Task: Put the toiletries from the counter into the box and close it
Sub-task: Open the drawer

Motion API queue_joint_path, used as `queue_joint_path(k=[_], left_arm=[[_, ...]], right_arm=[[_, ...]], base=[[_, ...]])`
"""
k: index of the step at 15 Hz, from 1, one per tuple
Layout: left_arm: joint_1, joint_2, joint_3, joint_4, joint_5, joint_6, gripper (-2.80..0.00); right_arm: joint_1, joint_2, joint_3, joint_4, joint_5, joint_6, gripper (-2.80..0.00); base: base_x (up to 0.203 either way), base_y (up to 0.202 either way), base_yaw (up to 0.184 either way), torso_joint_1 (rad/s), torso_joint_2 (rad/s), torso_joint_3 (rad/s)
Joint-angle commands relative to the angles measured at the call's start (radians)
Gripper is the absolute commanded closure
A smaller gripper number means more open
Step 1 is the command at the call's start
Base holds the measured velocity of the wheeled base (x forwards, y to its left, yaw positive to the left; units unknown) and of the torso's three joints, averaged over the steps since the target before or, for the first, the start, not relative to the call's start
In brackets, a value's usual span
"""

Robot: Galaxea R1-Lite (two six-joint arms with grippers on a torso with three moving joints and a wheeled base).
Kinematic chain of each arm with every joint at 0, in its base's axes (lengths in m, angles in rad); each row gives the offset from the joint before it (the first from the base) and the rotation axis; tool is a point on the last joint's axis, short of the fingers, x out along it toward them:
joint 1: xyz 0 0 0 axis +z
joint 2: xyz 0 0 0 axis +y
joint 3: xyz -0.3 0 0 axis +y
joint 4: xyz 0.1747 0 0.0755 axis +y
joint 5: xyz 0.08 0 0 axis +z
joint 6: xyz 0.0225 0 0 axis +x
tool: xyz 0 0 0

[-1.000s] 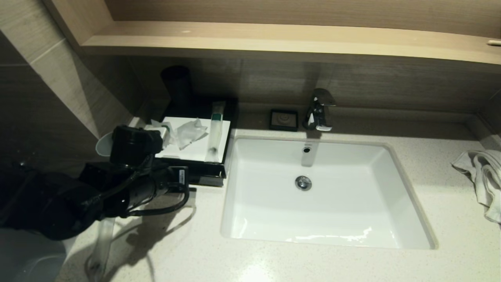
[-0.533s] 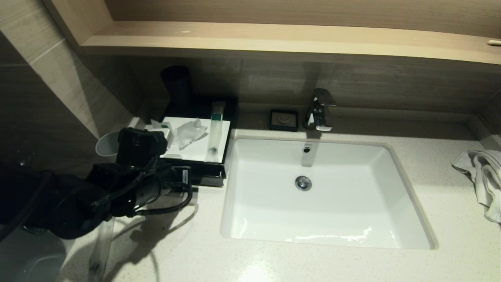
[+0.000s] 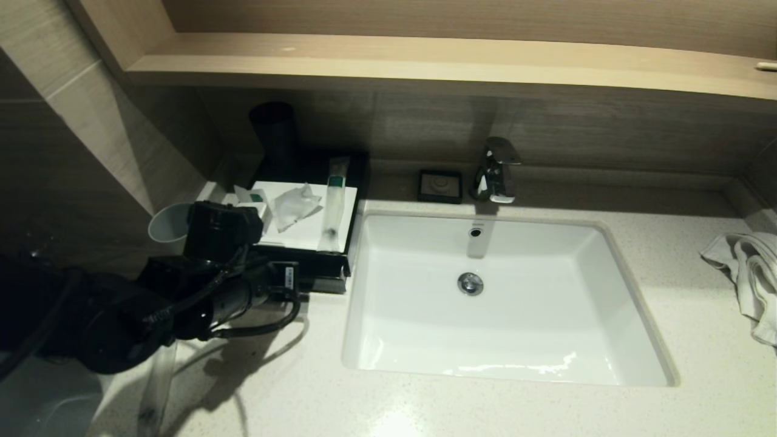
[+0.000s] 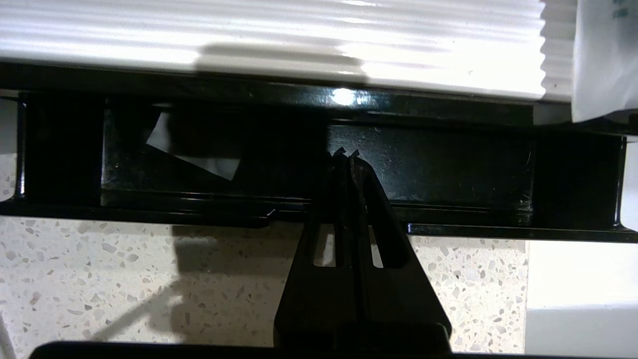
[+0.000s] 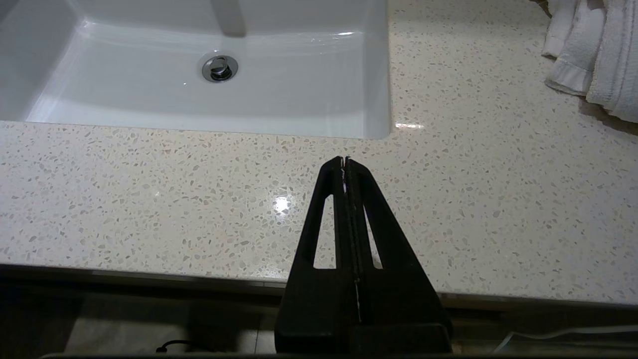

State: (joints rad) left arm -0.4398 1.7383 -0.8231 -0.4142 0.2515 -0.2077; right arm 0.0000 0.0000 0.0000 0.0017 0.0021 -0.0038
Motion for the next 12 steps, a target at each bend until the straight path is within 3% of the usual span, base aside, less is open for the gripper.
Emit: queue_joint_path(k=[1, 12], left_arm=[[-0.003, -0.011, 0.004, 0.003, 0.002, 0.001, 0.0], [-0.029, -0.129, 0.124, 0.041, 0.0, -0.004, 0.0]], right_arm=[[0.0, 0.0, 0.0, 0.0, 0.001, -0.001, 0.0], [-0.001, 0.0, 0.0, 0.0, 0.001, -0.001, 0.0]], base=[[0.0, 0.0, 0.0, 0.0, 0.0, 0.0], [0.0, 0.0, 0.0, 0.0, 0.0, 0.0]])
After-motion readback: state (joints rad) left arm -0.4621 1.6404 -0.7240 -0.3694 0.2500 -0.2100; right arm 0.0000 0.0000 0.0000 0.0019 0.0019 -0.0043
